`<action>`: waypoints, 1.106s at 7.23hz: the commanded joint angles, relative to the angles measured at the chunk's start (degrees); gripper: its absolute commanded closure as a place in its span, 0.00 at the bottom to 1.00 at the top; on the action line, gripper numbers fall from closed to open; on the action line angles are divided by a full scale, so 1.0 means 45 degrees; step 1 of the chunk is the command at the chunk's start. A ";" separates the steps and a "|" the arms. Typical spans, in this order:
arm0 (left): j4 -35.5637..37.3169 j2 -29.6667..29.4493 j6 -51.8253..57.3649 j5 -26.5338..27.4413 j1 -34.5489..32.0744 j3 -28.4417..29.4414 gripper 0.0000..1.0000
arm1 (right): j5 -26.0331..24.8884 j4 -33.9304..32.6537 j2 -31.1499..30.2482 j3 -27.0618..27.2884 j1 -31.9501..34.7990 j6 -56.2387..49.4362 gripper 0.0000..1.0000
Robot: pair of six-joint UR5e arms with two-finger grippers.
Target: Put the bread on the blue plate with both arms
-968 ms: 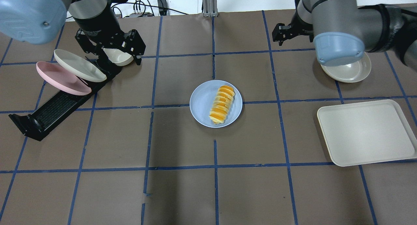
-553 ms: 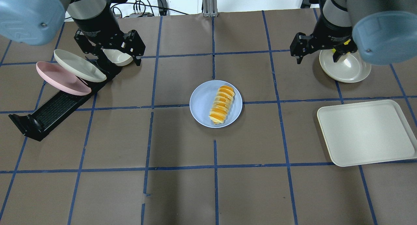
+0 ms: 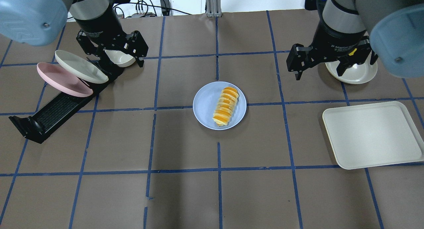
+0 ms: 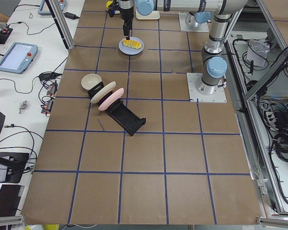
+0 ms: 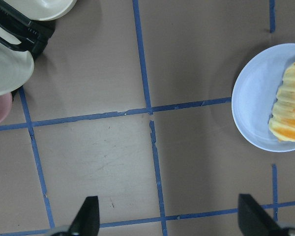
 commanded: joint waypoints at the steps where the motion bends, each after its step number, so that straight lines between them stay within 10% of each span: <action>1: 0.0000 -0.0004 0.0001 -0.0005 0.0000 -0.0005 0.00 | -0.0195 0.0404 0.0308 -0.0208 -0.0039 -0.0023 0.00; 8: 0.0000 -0.0004 0.0059 -0.0005 0.0000 -0.0044 0.00 | 0.0957 0.0247 0.0428 -0.0424 -0.0607 -0.0003 0.01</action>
